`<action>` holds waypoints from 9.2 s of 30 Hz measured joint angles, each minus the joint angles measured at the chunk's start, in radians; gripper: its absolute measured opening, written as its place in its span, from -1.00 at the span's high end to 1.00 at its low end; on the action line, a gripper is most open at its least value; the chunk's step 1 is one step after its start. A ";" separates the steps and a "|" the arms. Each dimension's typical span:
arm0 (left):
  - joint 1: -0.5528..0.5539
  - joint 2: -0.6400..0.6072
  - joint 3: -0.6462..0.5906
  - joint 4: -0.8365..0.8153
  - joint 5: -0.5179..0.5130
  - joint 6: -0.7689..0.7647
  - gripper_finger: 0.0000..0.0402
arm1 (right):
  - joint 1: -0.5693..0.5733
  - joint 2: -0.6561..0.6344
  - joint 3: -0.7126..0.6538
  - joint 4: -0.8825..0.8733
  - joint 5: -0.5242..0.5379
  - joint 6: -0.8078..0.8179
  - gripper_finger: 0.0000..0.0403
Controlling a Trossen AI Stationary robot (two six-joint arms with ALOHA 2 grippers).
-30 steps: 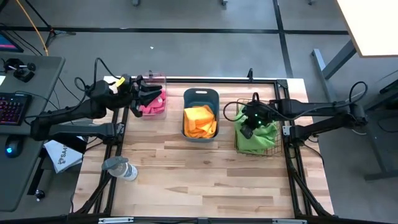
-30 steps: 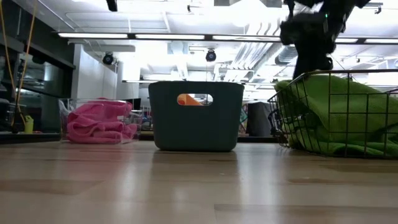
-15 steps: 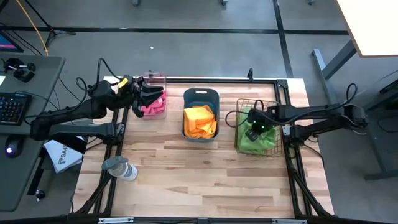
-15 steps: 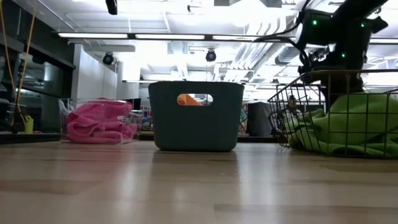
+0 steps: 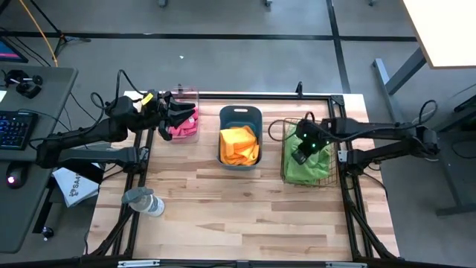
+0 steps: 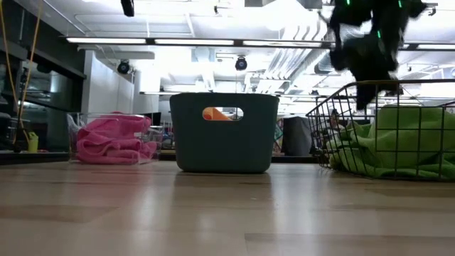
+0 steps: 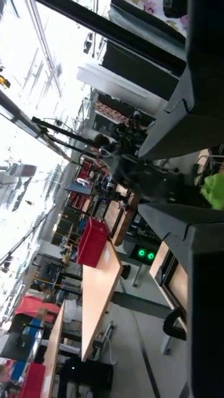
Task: Sort microfiber towel by color & place in baskets
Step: Put the green towel into the gold wire basket, then return to Home Position
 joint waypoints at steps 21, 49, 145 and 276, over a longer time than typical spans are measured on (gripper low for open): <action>-0.004 -0.038 -0.444 0.461 0.018 -0.077 0.96 | 0.056 -0.002 0.533 0.169 0.099 -0.190 1.00; -0.235 -0.448 -0.719 0.271 -0.288 -0.097 1.00 | 0.158 -0.081 0.524 -0.078 -0.070 -0.132 1.00; -0.363 -0.730 -0.718 -0.151 -0.254 -0.075 1.00 | 0.331 -1.102 -0.790 0.916 0.055 -0.182 1.00; -0.394 -0.721 -0.718 -0.151 -0.229 0.132 1.00 | 0.331 -1.102 -0.792 0.917 0.055 -0.182 1.00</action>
